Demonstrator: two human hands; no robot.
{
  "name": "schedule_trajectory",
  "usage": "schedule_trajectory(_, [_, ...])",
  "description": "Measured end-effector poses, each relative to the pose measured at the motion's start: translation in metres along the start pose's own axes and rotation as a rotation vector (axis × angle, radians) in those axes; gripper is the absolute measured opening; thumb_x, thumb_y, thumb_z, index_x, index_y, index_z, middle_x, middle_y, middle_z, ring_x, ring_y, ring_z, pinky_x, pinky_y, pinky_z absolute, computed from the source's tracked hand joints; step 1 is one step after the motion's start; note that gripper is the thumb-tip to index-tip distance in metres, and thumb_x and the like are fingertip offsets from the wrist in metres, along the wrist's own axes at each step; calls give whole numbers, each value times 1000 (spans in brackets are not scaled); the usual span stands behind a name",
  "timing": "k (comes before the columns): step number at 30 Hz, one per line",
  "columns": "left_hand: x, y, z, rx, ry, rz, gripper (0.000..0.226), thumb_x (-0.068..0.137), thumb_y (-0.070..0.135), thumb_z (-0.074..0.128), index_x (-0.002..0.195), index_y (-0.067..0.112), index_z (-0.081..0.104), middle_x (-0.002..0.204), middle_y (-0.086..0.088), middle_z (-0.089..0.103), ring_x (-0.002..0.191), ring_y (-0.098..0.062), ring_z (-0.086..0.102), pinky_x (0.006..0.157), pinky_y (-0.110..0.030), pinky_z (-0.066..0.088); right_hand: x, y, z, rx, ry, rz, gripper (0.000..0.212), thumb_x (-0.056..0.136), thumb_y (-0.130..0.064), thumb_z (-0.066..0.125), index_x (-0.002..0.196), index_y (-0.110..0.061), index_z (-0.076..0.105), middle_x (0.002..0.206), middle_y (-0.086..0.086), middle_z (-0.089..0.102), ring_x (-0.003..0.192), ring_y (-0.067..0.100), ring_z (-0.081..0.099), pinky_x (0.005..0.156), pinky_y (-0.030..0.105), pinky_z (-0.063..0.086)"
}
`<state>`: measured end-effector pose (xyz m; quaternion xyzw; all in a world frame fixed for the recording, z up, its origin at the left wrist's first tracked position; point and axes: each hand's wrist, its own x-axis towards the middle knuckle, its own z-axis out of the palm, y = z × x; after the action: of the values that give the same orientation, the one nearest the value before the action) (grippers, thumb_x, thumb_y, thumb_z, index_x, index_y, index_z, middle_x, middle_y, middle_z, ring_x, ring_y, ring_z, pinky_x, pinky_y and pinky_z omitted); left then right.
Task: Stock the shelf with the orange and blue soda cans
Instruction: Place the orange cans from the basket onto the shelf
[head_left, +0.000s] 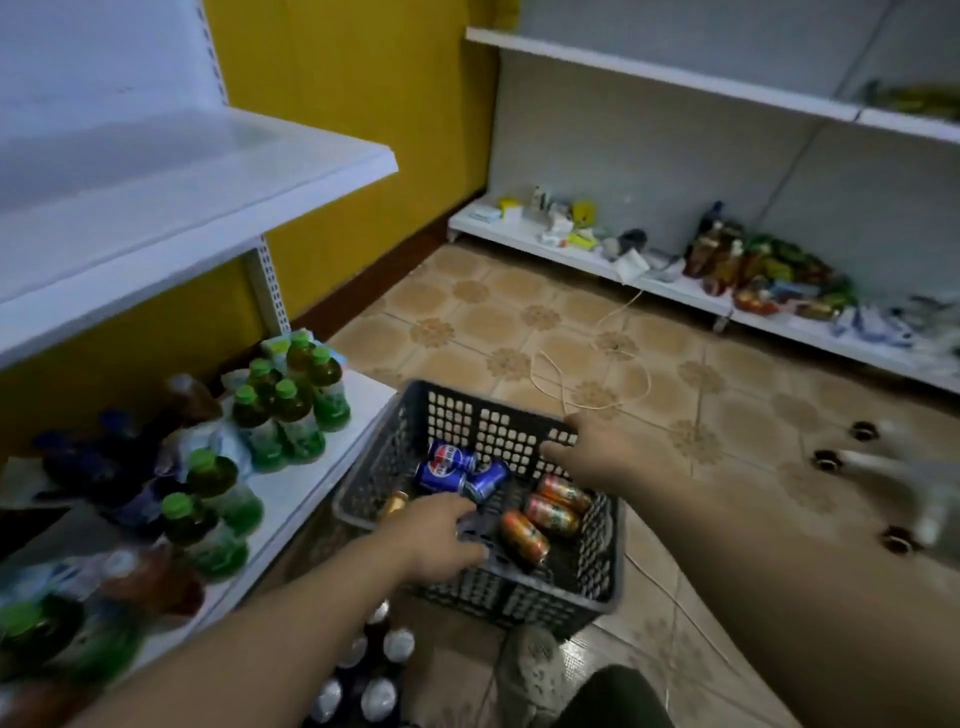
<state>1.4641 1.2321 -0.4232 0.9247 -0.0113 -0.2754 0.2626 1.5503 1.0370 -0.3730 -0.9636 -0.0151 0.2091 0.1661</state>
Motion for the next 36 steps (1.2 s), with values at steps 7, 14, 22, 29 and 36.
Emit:
schedule_trajectory(7, [132,-16,56,-62,-182,-66,76,85,50,62,149,25,30,153,-1,34,134,-22,40,108,-37,38,101,88,85,73,-180,173,62,94,-50,52,143,-16,37,130,11,54,104,23,56,82,30,44])
schedule_trajectory(14, [256,-59,112,-100,-287,-130,80,83,43,69,149,22,29,149,-5,39,124,-24,50,100,-39,46,196,146,199,204,-351,252,54,89,-48,59,135,-24,46,127,6,58,107,22,57,92,33,45])
schedule_trajectory(22, [339,-104,170,-5,-370,-53,68,78,37,74,138,20,45,139,-7,47,123,-25,48,101,-38,43,258,177,319,163,-396,293,84,78,-41,75,145,-17,29,141,12,39,127,34,44,105,44,40])
schedule_trajectory(29, [333,-118,162,-15,-348,-58,76,79,32,74,144,22,37,147,-5,42,125,-23,49,102,-36,43,255,161,313,296,-208,325,69,78,-36,74,133,-17,37,129,10,45,111,33,53,93,40,47])
schedule_trajectory(36, [254,-88,93,-243,-218,-73,86,77,27,78,148,23,28,139,5,45,127,-19,46,99,-27,38,189,79,208,558,-90,91,75,69,-30,81,133,-26,42,116,-6,53,106,14,55,86,31,50])
